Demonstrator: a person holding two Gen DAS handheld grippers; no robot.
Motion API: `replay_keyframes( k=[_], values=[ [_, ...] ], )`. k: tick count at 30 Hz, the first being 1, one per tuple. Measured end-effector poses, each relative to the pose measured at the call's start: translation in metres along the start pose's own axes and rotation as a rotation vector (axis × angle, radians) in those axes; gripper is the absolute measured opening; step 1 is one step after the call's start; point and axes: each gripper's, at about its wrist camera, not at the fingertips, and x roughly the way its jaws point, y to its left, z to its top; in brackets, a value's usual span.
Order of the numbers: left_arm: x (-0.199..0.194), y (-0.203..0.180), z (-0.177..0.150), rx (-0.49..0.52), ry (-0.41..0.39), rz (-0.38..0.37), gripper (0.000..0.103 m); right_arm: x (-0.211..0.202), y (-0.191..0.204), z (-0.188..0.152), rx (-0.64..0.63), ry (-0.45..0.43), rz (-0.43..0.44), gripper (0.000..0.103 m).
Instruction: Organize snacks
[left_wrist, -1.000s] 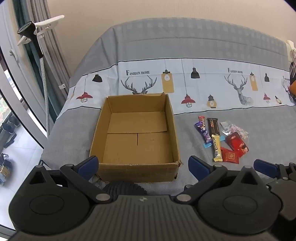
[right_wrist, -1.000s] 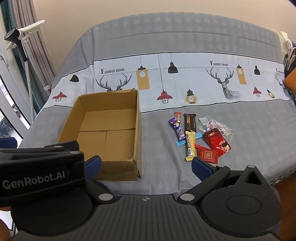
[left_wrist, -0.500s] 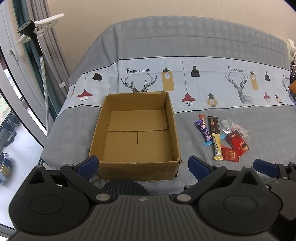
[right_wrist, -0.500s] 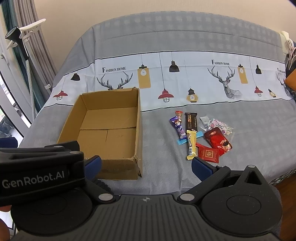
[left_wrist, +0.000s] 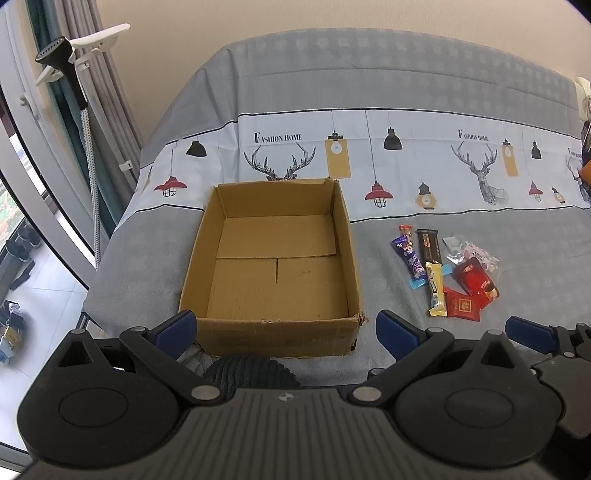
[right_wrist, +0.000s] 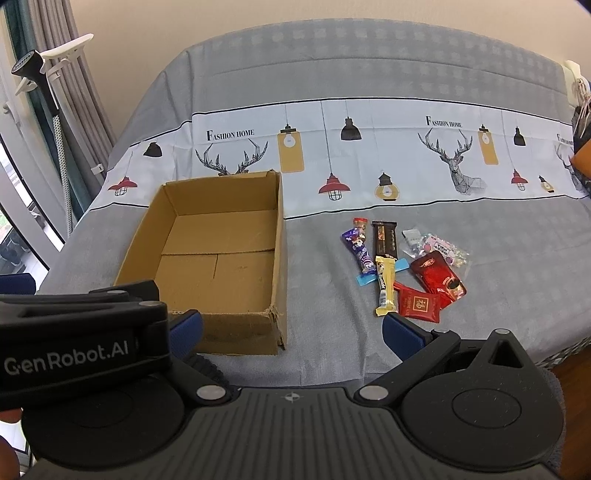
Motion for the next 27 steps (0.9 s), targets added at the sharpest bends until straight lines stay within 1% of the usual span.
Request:
replay_keyframes(
  k=[27],
  values=[
    [0.0083, -0.003, -0.0037, 0.013, 0.034, 0.007, 0.103, 0.0098, -0.0014, -0.0024, 0.01, 0.03, 0.009, 0.102]
  ],
)
